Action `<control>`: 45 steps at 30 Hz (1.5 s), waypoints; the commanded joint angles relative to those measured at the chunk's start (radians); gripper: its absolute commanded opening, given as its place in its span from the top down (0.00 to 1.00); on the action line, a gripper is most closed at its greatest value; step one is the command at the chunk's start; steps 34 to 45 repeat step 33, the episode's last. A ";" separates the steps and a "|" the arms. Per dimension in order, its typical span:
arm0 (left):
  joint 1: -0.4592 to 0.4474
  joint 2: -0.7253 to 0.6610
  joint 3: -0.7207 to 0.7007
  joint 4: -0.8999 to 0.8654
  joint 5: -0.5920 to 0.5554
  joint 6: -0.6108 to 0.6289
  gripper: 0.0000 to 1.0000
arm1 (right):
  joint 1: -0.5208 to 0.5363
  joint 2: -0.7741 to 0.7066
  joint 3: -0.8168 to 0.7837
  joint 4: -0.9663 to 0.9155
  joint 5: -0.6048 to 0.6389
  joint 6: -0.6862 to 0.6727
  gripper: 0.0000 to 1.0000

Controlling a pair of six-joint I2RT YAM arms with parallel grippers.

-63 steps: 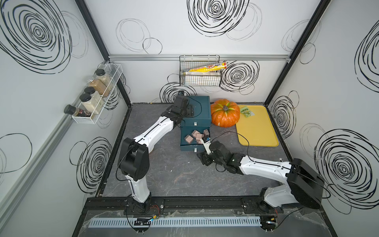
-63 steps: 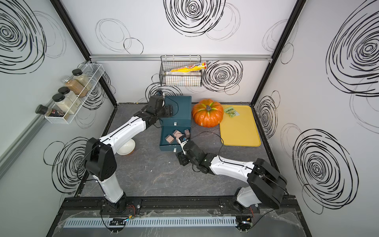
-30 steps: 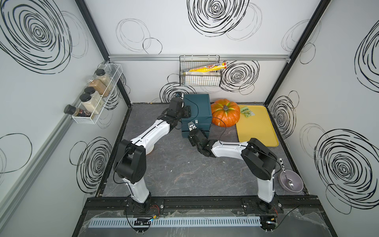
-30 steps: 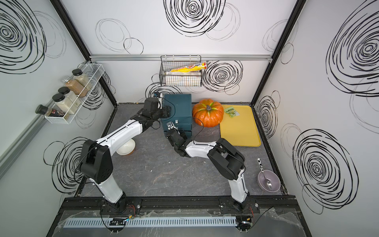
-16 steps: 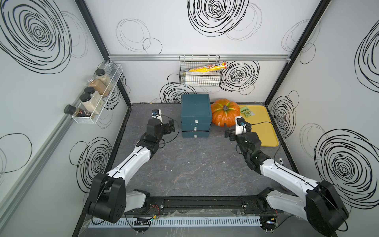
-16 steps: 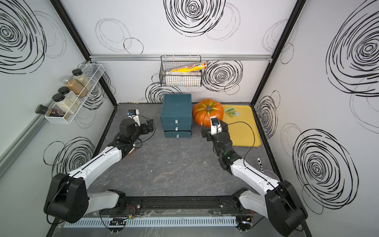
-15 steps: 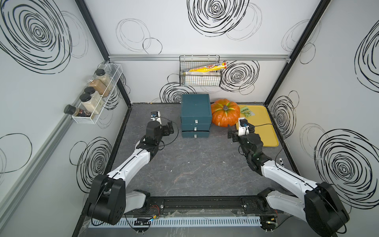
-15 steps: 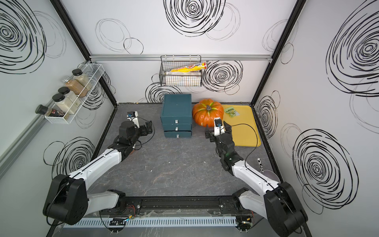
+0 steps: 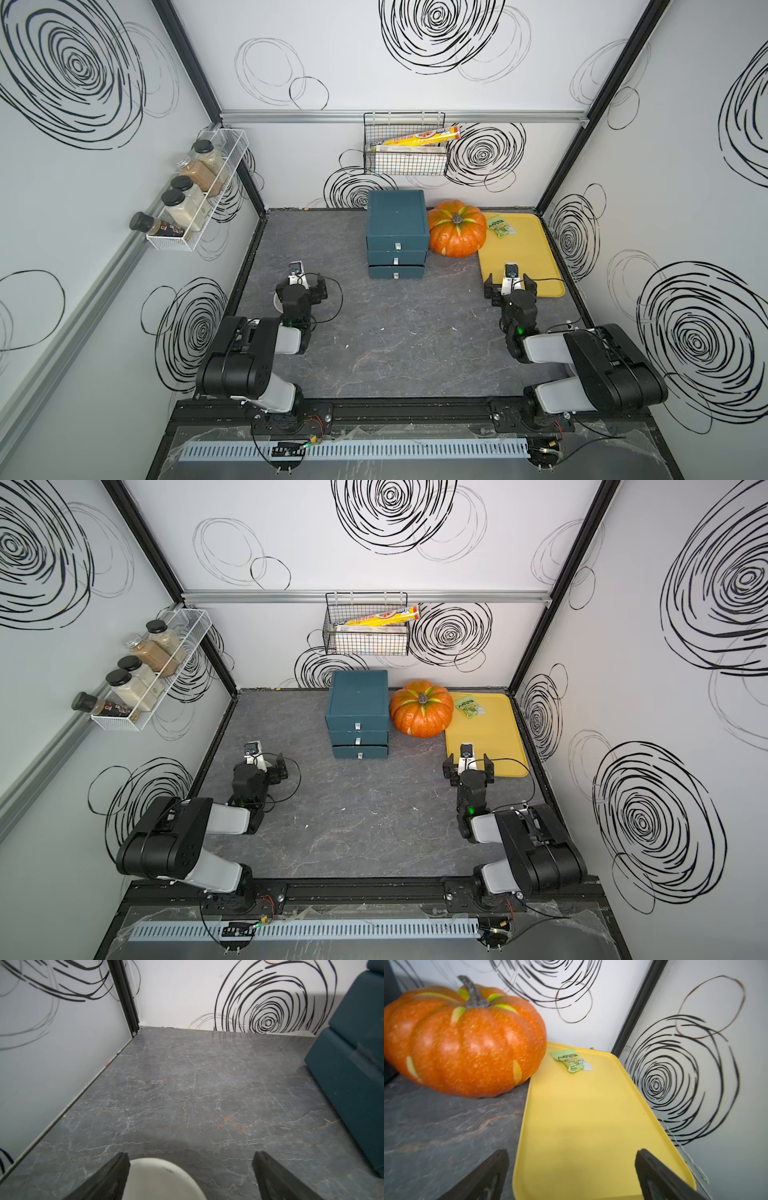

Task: Place the plugs into the drawer by color
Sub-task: Reset both arms

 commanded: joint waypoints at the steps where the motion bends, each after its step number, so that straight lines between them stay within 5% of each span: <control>1: 0.005 0.020 -0.028 0.247 0.098 -0.016 0.01 | -0.035 0.029 -0.009 0.127 -0.001 0.054 0.00; 4: 0.011 0.004 -0.033 0.234 0.121 -0.024 0.01 | -0.084 0.024 0.021 0.053 -0.073 0.099 0.00; 7: 0.013 0.022 -0.031 0.257 0.157 -0.007 0.01 | -0.108 0.108 -0.082 0.346 -0.074 0.109 0.00; 10: 0.015 0.025 -0.006 0.210 0.201 0.011 0.01 | -0.108 0.046 -0.007 0.086 -0.069 0.144 0.00; 13: 0.016 0.023 -0.003 0.206 0.202 0.011 0.01 | -0.109 0.098 -0.053 0.270 -0.065 0.119 0.00; 16: 0.016 0.023 -0.009 0.218 0.198 0.009 0.01 | -0.108 0.053 -0.024 0.134 -0.063 0.136 0.00; 19: 0.015 0.021 -0.010 0.217 0.196 0.012 0.01 | -0.108 0.094 -0.053 0.263 -0.065 0.117 0.00; 45: 0.013 0.019 -0.015 0.223 0.191 0.013 0.01 | -0.110 0.078 -0.048 0.225 -0.069 0.125 0.00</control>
